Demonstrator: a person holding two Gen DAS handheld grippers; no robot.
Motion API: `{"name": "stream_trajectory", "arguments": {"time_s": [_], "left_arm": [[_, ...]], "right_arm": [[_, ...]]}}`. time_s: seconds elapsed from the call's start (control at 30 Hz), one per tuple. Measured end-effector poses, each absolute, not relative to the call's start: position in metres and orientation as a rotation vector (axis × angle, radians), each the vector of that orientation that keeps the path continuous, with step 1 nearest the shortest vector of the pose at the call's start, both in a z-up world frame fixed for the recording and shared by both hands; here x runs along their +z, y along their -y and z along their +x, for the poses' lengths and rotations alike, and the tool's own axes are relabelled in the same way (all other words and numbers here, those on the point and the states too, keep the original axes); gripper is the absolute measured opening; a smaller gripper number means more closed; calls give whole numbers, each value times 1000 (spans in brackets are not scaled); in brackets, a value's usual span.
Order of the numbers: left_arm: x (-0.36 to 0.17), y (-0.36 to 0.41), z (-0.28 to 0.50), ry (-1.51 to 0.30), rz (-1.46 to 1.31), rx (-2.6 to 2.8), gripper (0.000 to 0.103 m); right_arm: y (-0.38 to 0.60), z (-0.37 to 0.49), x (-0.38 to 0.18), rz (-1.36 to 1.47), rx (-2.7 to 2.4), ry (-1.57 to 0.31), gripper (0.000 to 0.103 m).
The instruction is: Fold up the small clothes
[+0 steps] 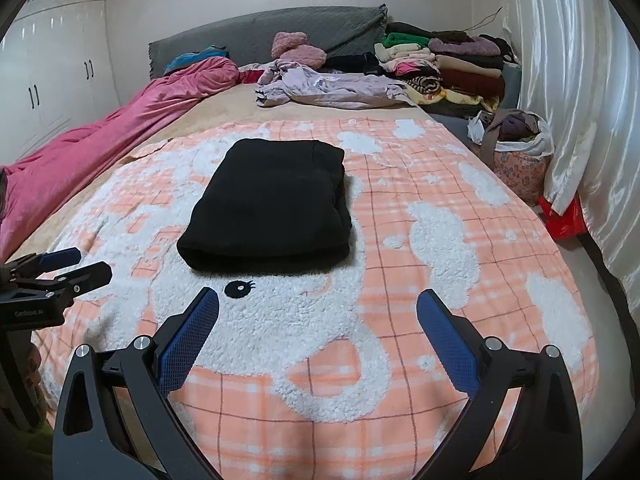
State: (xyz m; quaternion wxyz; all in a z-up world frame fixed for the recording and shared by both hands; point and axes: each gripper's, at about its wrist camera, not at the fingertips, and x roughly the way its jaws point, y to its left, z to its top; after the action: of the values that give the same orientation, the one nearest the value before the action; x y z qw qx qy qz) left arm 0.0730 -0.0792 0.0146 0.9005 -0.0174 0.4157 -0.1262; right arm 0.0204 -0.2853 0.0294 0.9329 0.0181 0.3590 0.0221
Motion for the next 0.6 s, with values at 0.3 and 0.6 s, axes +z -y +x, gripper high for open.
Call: {"name": "stream_trajectory", "arguments": {"time_s": [0.3,0.6], "left_arm": [[12,78,74,-869,-38,-251,94],[15,79,73,-860,-30,-242,94]], "right_arm": [[286,21,29,37,38,-736,99],[286,21,29,36,40,-740,99]]}}
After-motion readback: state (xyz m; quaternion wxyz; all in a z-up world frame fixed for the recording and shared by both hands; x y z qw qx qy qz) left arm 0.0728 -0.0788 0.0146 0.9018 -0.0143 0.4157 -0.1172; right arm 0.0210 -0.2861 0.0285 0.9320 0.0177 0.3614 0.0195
